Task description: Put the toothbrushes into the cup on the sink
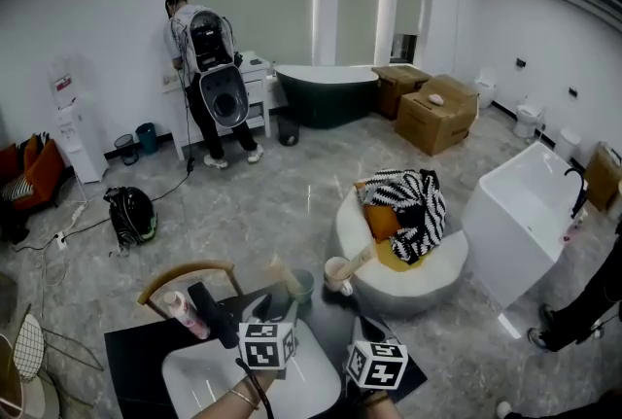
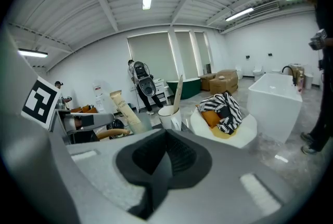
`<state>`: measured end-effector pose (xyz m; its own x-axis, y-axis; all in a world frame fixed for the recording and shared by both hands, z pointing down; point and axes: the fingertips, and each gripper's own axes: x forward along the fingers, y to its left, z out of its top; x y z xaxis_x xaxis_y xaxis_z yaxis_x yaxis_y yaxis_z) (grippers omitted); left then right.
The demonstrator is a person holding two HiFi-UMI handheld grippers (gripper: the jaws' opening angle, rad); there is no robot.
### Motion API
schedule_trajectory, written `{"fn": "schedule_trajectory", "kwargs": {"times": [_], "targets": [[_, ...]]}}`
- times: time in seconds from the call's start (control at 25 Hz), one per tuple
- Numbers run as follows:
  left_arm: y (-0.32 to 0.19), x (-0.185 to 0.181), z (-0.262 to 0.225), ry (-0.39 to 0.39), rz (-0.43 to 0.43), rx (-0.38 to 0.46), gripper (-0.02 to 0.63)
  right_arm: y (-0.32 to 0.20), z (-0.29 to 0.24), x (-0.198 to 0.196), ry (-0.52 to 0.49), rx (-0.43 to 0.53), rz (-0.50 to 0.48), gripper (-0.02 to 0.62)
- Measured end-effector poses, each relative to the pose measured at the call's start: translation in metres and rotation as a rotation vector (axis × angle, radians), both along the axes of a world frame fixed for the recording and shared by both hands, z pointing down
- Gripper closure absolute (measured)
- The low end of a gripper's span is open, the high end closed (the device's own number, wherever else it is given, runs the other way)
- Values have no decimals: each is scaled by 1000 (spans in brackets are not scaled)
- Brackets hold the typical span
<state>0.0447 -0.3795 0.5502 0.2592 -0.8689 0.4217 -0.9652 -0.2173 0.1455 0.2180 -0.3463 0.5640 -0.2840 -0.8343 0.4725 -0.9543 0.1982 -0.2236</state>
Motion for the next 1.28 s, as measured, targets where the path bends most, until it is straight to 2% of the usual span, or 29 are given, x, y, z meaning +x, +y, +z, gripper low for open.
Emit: {"fn": "schedule_trajectory", "kwargs": {"times": [0.16,0.64,0.84,1.04,1.28], "targets": [[18,-7,-1,26,-1,-7,402,8,-13,-5,20,22,-2,592],[80,-24,-36,62,14,53,516,44,-57,-22,61,90,-18,591],[102,-39,-54,53,30,67,557,58,-80,-42,81,121,-31,592],[122,-47,-76,45,66,132,575,79,-95,-62,87,145,-40,592],[145,-70,-89,38,55,178,592,109,-98,-77,73,143,-12,592]]}}
